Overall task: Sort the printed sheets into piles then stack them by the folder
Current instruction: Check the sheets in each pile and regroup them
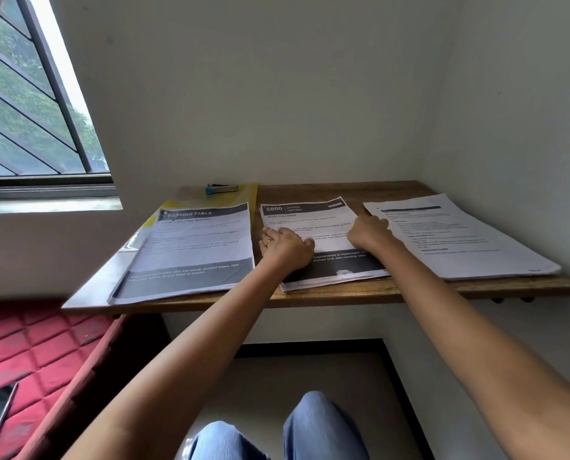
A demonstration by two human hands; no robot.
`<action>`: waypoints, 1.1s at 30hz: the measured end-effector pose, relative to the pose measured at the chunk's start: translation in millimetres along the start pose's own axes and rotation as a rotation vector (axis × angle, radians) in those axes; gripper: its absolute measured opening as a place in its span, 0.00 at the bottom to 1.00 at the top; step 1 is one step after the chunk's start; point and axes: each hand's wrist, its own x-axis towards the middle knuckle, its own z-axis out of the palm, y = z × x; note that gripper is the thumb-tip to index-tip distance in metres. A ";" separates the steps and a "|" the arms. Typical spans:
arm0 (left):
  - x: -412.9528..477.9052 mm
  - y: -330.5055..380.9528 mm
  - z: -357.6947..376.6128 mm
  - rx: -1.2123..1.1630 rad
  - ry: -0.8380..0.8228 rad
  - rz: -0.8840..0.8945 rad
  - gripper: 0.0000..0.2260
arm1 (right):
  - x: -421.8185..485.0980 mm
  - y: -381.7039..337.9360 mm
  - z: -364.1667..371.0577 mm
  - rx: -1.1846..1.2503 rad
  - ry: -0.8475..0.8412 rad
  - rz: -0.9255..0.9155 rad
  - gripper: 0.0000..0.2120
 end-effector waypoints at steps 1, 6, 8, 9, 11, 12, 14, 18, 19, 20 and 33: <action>1.6 -0.2 -0.1 0.002 0.011 0.005 0.33 | -1.2 0.2 -0.4 0.004 0.003 0.003 0.19; 11.2 -2.4 -5.2 -0.003 0.000 0.000 0.32 | -6.7 -0.1 -1.5 0.038 0.013 0.007 0.18; 12.0 -4.2 -6.0 -0.002 -0.013 0.008 0.32 | -9.1 0.2 -2.0 0.046 0.028 0.011 0.18; 11.1 -5.3 -6.1 0.001 -0.019 0.014 0.33 | -10.0 0.4 -2.4 0.048 0.033 0.017 0.18; 6.3 -7.1 -7.2 0.024 -0.030 0.048 0.35 | -10.8 1.1 -2.1 0.052 0.038 0.025 0.18; 2.0 -7.8 -8.5 0.048 -0.035 0.077 0.37 | -11.1 1.8 -1.4 0.048 0.046 0.018 0.19; -11.6 -8.4 -13.5 0.122 -0.035 0.169 0.40 | -14.5 6.4 -1.0 0.022 0.116 -0.078 0.23; -42.5 -19.1 -23.9 0.243 -0.121 0.468 0.42 | -44.4 25.3 -6.6 0.205 0.142 -0.575 0.31; -48.2 -24.3 -25.3 0.269 -0.138 0.522 0.42 | -53.3 30.2 -8.1 0.223 0.090 -0.662 0.32; -52.5 -30.0 -25.8 0.298 -0.133 0.566 0.43 | -61.0 34.9 -8.6 0.211 0.038 -0.714 0.33; -62.3 -36.7 -23.7 0.306 -0.125 0.626 0.27 | -77.9 50.4 -1.0 0.188 -0.083 -0.790 0.21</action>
